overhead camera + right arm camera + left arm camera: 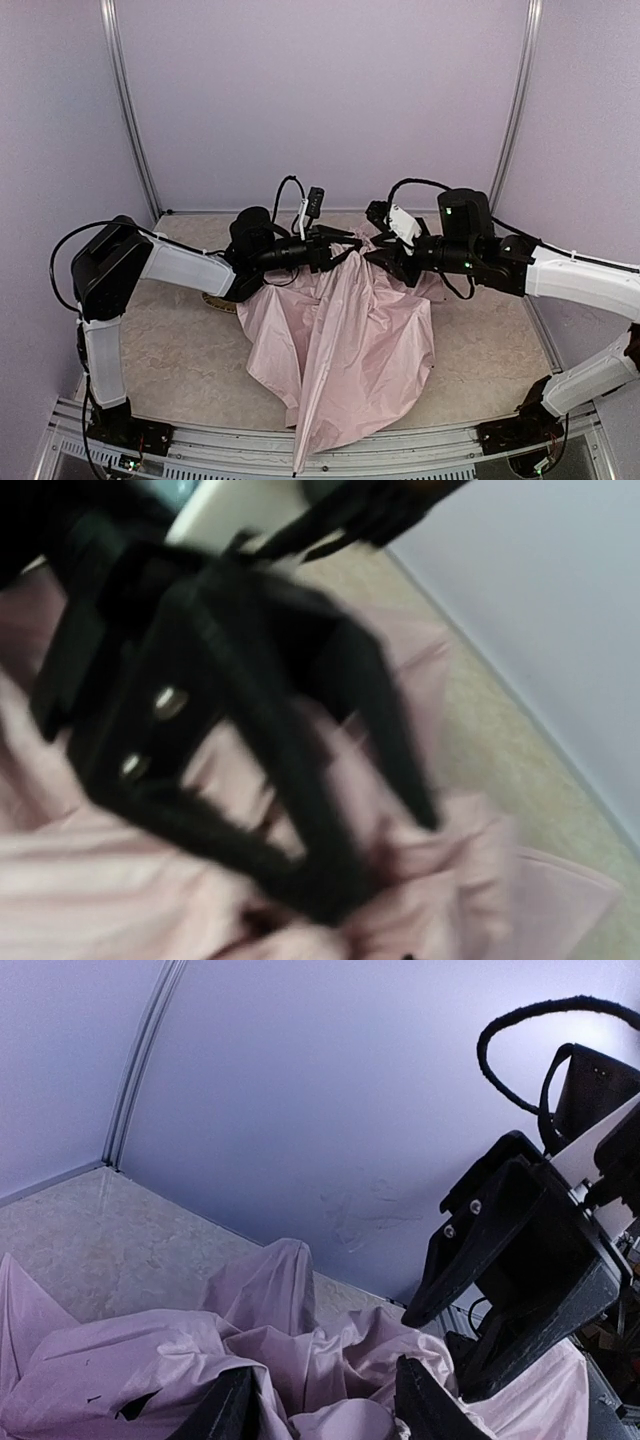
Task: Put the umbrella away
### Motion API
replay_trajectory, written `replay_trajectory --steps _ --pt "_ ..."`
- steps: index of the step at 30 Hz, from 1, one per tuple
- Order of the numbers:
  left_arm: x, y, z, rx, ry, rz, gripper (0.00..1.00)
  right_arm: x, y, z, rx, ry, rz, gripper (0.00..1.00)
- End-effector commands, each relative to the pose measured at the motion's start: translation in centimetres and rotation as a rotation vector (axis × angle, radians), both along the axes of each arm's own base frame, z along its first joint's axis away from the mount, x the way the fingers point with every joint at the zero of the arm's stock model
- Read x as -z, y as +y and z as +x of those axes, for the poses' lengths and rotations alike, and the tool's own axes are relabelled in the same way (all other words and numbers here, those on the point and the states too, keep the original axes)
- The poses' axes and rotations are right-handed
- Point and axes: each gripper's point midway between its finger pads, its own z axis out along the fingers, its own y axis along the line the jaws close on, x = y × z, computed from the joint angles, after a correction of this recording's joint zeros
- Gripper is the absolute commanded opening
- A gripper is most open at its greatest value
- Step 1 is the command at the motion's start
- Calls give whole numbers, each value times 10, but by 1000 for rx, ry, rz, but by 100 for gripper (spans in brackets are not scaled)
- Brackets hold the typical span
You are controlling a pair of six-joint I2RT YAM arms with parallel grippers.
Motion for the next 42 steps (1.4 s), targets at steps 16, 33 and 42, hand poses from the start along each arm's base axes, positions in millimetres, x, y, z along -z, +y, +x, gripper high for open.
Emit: replay_trajectory --steps 16,33,42 --pt "90 43 75 -244 132 278 63 73 19 95 115 193 -119 51" --pt "125 52 100 -386 287 350 48 -119 -47 68 251 -34 48 80" --pt "130 60 121 -486 304 371 47 -148 -75 -26 169 219 247 82"
